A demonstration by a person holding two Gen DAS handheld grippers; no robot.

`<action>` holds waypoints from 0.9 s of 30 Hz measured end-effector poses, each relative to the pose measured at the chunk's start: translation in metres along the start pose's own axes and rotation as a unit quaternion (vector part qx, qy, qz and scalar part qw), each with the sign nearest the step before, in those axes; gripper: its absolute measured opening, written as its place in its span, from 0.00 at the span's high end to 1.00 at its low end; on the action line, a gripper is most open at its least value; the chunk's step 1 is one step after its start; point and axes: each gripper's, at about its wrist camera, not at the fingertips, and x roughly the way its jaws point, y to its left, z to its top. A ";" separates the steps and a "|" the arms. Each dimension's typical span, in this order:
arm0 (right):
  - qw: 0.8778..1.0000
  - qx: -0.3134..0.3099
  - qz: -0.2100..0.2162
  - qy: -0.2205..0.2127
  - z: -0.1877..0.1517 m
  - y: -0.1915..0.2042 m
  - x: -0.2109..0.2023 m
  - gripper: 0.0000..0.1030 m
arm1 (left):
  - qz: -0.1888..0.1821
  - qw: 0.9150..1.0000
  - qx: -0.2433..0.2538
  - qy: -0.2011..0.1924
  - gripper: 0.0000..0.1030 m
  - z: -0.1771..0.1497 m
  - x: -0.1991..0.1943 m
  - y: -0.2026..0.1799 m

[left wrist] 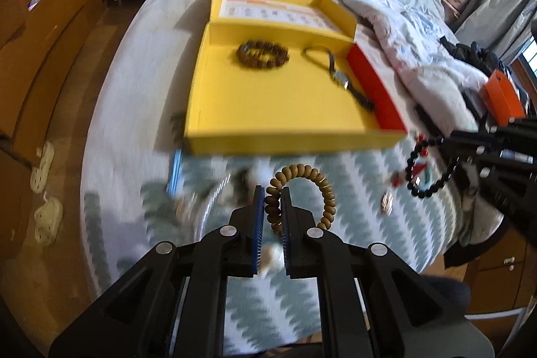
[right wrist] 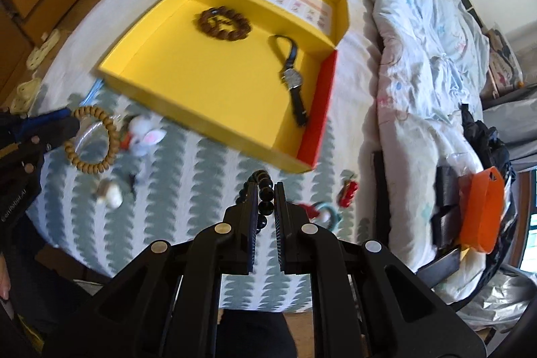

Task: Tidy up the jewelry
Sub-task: 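Open left tool dropping beige bracelet on bedspread while right tool releases black bracelet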

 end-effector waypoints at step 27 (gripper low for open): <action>0.994 0.031 0.101 -0.007 -0.022 0.013 0.115 0.90 | 0.111 0.991 0.020 0.073 0.91 -0.084 0.070 0.032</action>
